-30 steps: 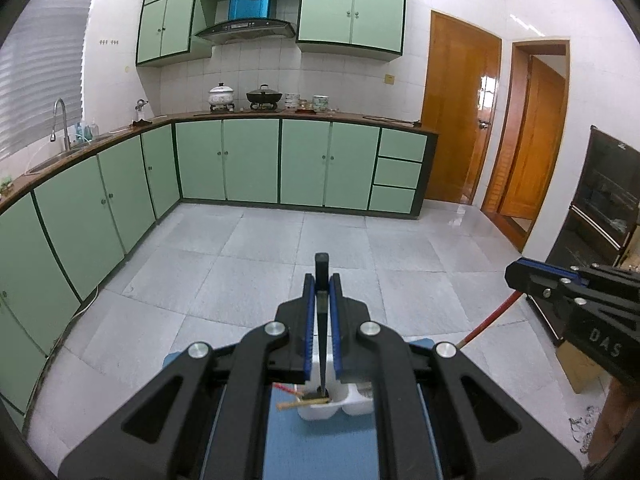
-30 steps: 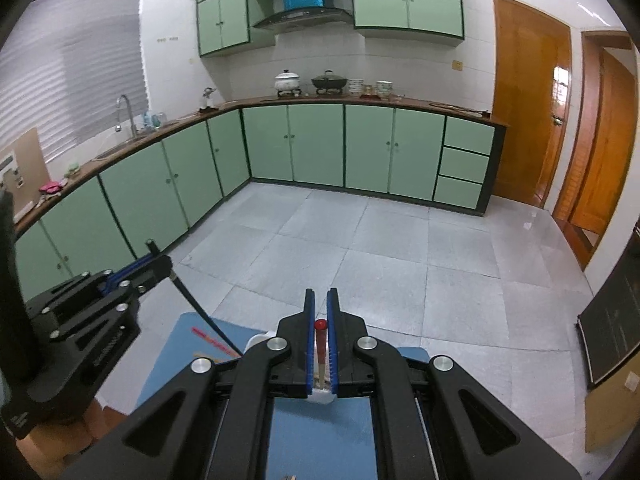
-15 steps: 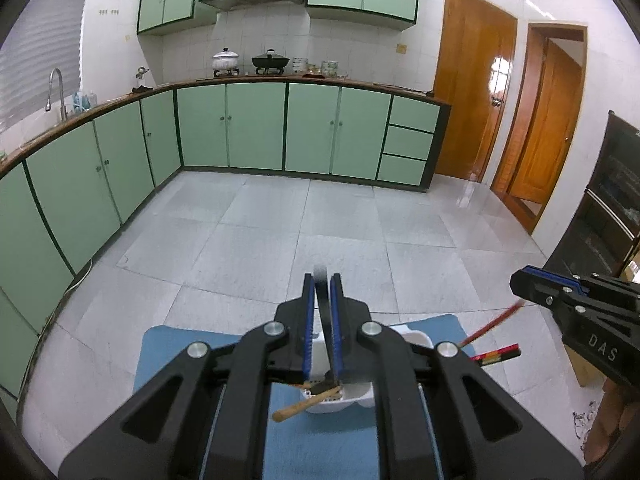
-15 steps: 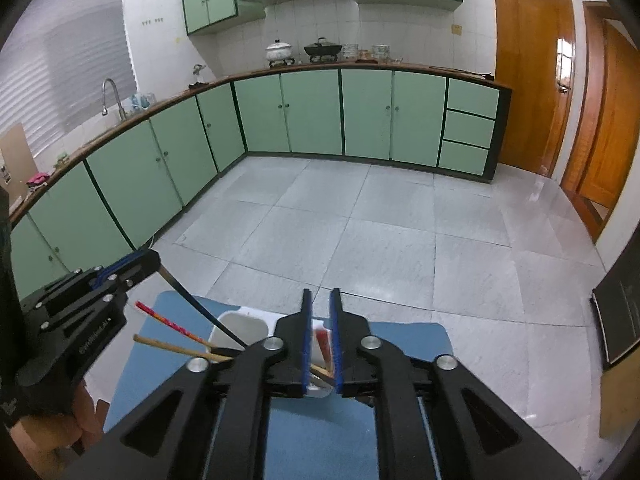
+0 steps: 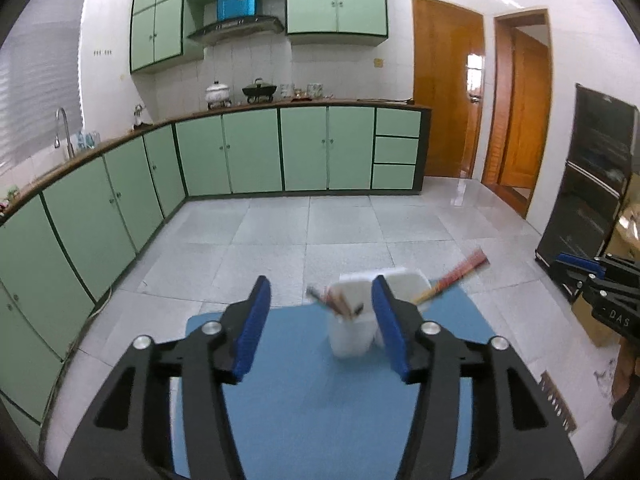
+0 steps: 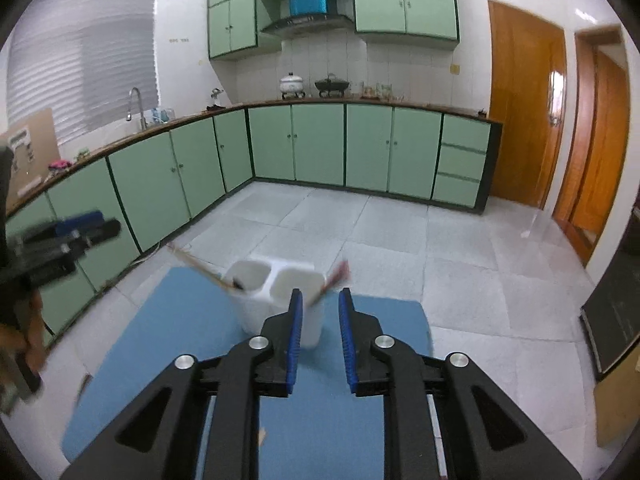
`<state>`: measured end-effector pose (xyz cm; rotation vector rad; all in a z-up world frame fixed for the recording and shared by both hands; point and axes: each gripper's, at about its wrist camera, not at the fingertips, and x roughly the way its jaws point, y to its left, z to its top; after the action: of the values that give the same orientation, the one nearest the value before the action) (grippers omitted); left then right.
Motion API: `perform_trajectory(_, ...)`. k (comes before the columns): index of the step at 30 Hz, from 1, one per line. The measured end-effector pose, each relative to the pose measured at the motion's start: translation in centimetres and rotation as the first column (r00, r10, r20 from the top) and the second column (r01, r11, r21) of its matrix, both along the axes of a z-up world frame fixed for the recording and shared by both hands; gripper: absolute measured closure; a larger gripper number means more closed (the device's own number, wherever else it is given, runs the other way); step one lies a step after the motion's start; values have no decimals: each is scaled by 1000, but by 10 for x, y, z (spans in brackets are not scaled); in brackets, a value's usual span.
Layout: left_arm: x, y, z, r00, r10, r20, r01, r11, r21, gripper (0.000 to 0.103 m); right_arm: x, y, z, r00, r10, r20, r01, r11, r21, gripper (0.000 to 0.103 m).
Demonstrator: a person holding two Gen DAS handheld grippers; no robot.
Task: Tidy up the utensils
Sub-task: 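Move both open tools back over the last two chopsticks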
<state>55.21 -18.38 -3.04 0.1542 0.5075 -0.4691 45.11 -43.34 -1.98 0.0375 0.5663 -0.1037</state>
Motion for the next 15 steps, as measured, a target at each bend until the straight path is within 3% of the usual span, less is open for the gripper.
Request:
perform_trajectory(2, -22, 14, -9, 1000, -6, 11, 6, 1000, 10, 40, -35, 11, -16, 1000, -1, 29, 2, 999, -45, 83)
perform_trajectory(5, -63, 40, -31, 1000, -3, 28, 2, 1000, 28, 31, -83, 27, -49, 999, -11, 32, 12, 999, -31, 81)
perform_trajectory(9, -108, 75, -67, 999, 30, -20, -30, 1000, -3, 16, -133, 52, -101, 1000, -26, 5, 26, 1000, -17, 79)
perform_trajectory(15, -157, 110, -119, 992, 85, -96, -89, 995, -36, 11, -185, 111, -181, 998, -7, -65, 6, 1000, -18, 76)
